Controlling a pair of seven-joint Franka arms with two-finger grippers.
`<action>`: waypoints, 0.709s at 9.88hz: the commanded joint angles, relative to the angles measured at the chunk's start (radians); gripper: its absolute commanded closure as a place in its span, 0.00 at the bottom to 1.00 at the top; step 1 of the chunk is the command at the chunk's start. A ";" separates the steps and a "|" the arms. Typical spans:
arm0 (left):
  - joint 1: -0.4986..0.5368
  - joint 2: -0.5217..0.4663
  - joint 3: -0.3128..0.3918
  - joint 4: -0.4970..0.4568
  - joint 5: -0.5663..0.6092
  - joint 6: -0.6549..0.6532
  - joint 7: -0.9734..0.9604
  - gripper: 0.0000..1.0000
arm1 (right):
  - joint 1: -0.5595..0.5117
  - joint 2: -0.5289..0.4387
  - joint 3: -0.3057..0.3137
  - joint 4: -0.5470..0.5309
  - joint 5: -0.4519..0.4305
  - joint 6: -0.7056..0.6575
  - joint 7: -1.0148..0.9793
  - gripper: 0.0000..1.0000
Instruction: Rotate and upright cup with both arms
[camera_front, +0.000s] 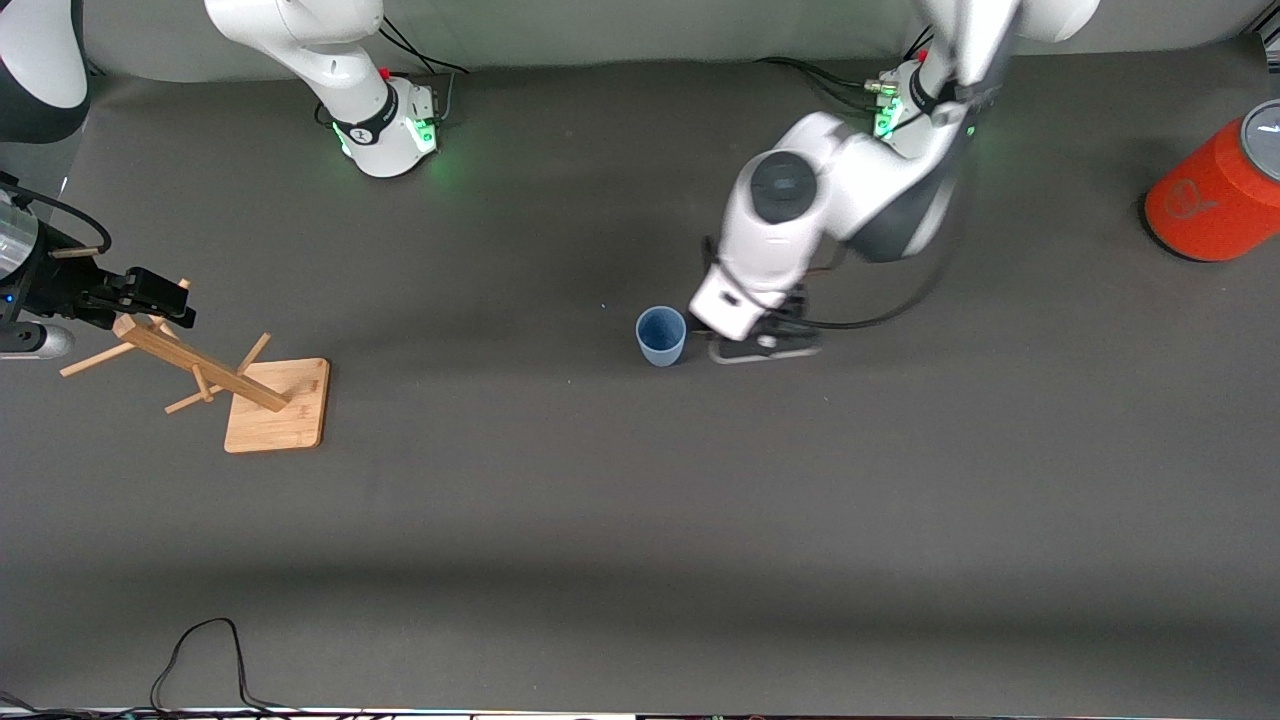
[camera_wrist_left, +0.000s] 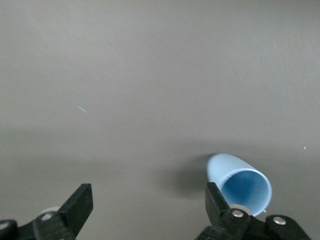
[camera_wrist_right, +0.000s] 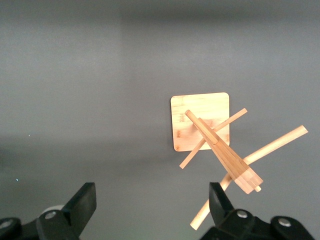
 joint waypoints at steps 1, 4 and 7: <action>0.171 -0.132 -0.009 0.005 0.009 -0.112 0.202 0.00 | 0.000 -0.008 0.002 0.010 -0.009 -0.018 -0.021 0.00; 0.405 -0.161 -0.009 0.116 0.014 -0.279 0.437 0.00 | 0.000 -0.008 0.002 0.008 -0.009 -0.013 -0.021 0.00; 0.515 -0.163 -0.007 0.208 0.021 -0.424 0.546 0.00 | 0.000 -0.008 0.004 0.008 -0.009 -0.010 -0.021 0.00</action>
